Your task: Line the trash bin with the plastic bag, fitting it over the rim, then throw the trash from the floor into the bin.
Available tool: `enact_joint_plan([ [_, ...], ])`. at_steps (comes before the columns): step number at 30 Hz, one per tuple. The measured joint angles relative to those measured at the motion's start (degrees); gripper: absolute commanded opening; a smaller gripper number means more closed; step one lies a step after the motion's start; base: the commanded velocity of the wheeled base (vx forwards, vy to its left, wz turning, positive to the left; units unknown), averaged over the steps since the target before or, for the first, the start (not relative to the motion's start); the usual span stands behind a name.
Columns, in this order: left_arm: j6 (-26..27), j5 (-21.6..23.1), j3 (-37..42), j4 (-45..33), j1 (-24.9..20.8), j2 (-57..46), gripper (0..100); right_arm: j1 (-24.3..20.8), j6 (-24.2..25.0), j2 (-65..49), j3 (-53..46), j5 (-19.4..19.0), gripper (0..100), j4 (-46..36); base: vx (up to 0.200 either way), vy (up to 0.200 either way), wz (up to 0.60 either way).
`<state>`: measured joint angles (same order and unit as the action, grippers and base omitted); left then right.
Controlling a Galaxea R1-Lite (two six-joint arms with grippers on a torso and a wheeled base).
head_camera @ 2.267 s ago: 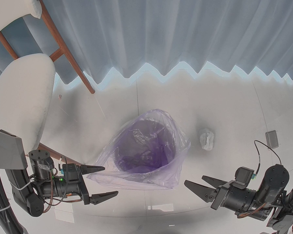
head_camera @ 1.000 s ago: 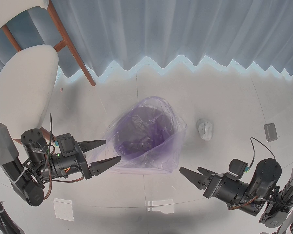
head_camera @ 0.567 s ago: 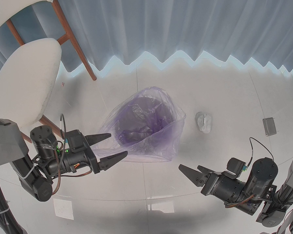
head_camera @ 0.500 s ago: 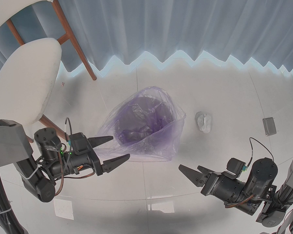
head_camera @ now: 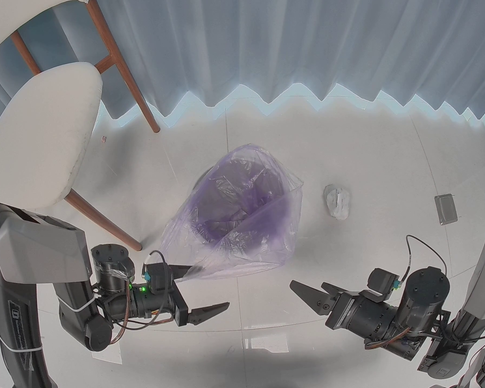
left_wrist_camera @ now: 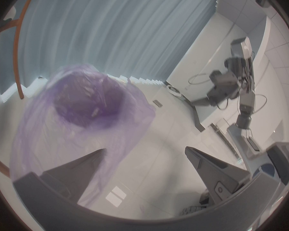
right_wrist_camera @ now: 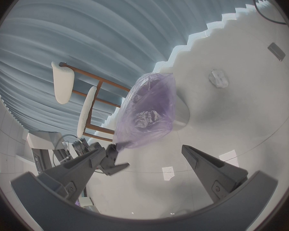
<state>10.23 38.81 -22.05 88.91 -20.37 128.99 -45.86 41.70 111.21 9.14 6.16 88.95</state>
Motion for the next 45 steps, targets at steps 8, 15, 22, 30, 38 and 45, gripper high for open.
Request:
enact_joint_plan([
  [8,1.1,0.5,1.3,0.0,-1.0,2.8,100,0.3,-0.4,2.3,9.6,1.1,100,-5.8,0.000,0.000,0.00],
  [15,1.2,1.1,1.4,0.0,-2.1,2.6,100,2.5,-3.1,4.4,22.7,3.6,100,-23.5,0.000,0.000,0.00],
  [22,1.3,1.3,2.0,0.0,-4.4,-2.1,100,2.8,-9.5,7.5,28.0,7.6,100,-25.1,0.000,0.000,0.00],
  [30,1.3,2.5,2.0,0.0,-5.5,-10.1,100,1.0,-16.3,9.1,25.2,8.5,100,-16.2,0.000,0.000,0.00],
  [38,2.3,3.6,4.7,0.0,-9.3,-13.5,100,-0.4,-18.7,8.2,25.3,8.5,100,-13.9,0.000,0.000,0.00],
  [45,3.0,5.4,6.4,-0.1,-10.5,-14.8,100,-0.6,-18.5,4.6,25.7,7.9,100,-14.9,0.000,0.000,0.00],
])
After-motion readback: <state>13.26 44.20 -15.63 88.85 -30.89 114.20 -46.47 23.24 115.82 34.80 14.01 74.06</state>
